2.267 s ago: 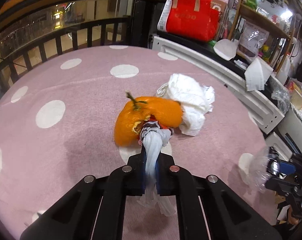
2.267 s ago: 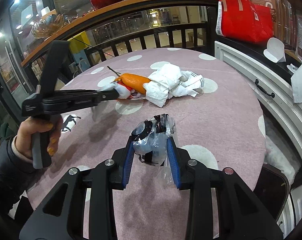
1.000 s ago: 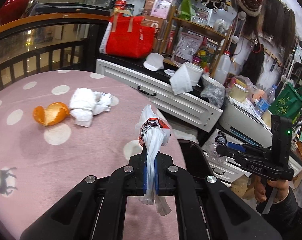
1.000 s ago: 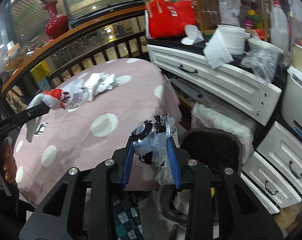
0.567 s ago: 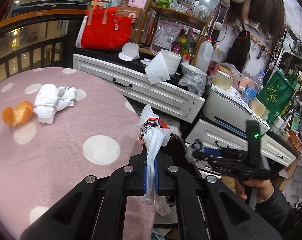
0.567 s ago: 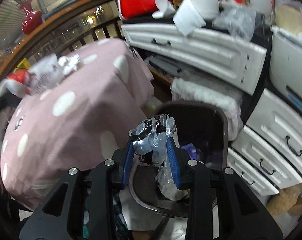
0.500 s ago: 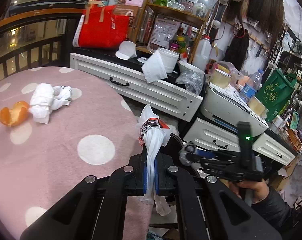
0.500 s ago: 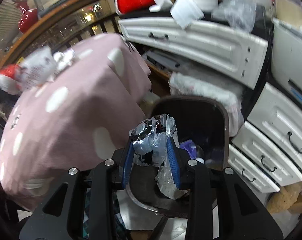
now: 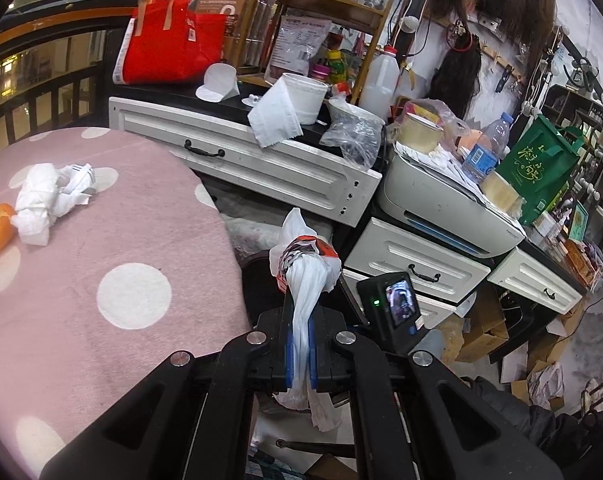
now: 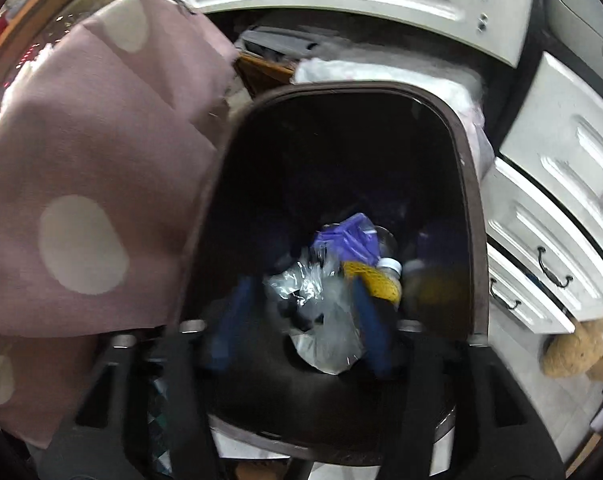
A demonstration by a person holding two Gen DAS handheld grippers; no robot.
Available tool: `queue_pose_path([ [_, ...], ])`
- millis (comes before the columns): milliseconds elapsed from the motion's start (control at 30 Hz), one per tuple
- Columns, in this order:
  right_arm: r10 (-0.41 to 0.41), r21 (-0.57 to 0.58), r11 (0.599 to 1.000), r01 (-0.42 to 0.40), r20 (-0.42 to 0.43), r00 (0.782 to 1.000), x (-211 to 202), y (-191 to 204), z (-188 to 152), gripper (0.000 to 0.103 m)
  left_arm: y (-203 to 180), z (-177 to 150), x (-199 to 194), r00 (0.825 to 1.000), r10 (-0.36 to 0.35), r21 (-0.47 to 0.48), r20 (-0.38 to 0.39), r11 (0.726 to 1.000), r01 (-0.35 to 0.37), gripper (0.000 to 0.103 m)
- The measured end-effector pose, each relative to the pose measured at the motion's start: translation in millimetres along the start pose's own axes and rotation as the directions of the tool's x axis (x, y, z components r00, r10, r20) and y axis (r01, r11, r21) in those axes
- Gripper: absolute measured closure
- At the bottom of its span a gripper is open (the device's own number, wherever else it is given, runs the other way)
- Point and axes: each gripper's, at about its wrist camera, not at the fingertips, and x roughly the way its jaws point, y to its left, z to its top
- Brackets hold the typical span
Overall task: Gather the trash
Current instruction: 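Open both tools to drop the bag and strip into the bin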
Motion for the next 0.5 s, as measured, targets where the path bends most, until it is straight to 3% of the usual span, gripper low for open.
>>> queue_pose_path([
  [300, -0.005, 0.051, 0.999, 0.0, 0.087, 0.996, -33, -12, -8, 0.034, -12, -3, 17, 0.999, -0.033, 0.008, -0.036, 0.999, 0.034, 0.098],
  [500, -0.072, 0.099, 0.994, 0.054, 0.191, 0.979, -81, -31, -6, 0.034, -25, -7, 36, 0.995, -0.06, 0.029, -0.081, 0.998, 0.063, 0.098],
])
